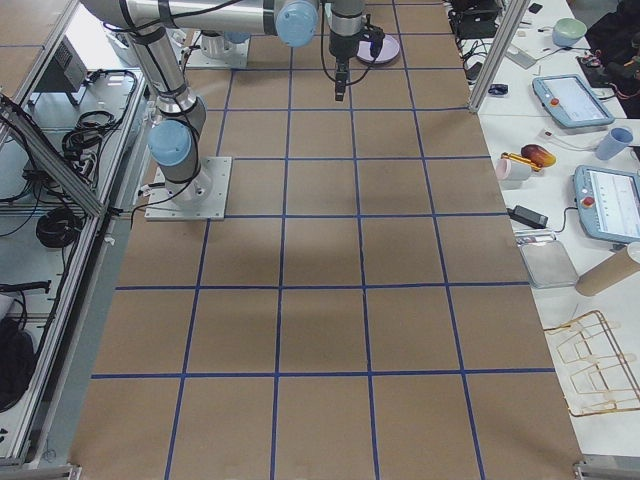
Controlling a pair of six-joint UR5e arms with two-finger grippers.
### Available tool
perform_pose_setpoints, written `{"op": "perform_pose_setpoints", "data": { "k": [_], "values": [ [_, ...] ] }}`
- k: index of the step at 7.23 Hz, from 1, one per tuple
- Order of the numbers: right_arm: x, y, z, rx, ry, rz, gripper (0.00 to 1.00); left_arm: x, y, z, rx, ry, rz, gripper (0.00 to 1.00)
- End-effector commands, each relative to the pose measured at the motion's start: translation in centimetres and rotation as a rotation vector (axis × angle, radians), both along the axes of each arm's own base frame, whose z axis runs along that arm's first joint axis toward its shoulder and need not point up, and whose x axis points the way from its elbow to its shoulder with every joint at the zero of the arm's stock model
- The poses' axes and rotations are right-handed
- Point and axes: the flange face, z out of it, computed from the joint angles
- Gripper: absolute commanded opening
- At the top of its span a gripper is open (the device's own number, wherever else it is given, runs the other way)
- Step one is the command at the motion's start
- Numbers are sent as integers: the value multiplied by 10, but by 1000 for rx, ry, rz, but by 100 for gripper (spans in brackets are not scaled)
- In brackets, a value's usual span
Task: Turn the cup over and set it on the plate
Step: 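Lower the left gripper and grasp the mug's rim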
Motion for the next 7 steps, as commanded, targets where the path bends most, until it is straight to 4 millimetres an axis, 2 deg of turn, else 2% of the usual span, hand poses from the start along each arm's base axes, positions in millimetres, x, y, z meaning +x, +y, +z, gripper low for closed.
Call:
{"op": "perform_pose_setpoints", "data": {
  "k": [1, 3, 7],
  "values": [
    [0, 0, 0, 0, -1, 0, 100, -3, -5, -17, -25, 63, 7, 100],
    [0, 0, 1, -1, 0, 0, 100, -3, -6, -35, -4, 86, 10, 100],
    [0, 0, 0, 0, 1, 0, 100, -13, -3, -50, -2, 151, 34, 100]
  ]
}}
